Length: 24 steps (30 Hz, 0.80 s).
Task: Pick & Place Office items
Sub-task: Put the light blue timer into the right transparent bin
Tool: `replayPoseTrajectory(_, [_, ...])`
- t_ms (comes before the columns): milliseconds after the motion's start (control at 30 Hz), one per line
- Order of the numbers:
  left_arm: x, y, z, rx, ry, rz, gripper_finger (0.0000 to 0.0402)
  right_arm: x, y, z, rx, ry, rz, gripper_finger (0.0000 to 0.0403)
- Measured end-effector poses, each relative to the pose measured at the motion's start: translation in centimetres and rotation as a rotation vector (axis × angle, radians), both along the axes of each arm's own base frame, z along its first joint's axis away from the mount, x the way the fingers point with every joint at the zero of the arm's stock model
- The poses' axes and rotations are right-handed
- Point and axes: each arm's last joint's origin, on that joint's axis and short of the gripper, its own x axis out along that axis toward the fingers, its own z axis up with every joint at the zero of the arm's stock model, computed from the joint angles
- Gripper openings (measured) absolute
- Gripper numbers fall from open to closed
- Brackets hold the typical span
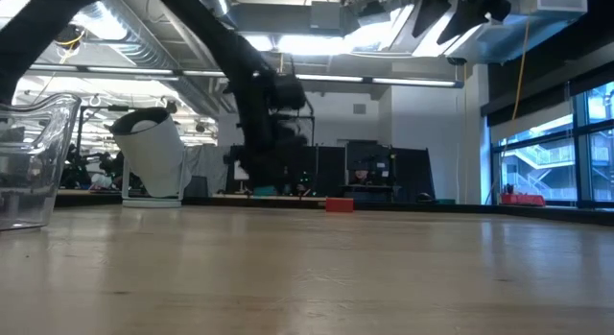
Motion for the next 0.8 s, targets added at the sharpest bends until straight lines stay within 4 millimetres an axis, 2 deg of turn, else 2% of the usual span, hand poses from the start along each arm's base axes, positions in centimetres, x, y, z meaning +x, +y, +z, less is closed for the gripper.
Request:
replayPoseTrajectory(133, [0.6, -1.0, 2.8, 0.068, -0.1, -0.065, 0.0152, 0.1, 0.0, 0.1, 0.001, -0.019, 0.0, 0.03])
replayPoseTrajectory(500, [1.1, -6.1, 12.9, 0.39, -0.421, -0.288, 0.0157, 0.2, -1.0, 0.2, 0.024, -0.068, -0.065, 0.03])
replayPoseTrajectory(667, [0.7, -8.6, 16.0, 0.594, -0.439, -0.338, 0.0159, 0.4, -1.2, 0.4, 0.043, -0.135, -0.091, 0.03])
replayPoseTrajectory(800, [0.8, -10.2, 17.1, 0.74, -0.386, -0.368, 0.0157, 1.1, -1.2, 1.0, 0.066, -0.242, -0.072, 0.03])
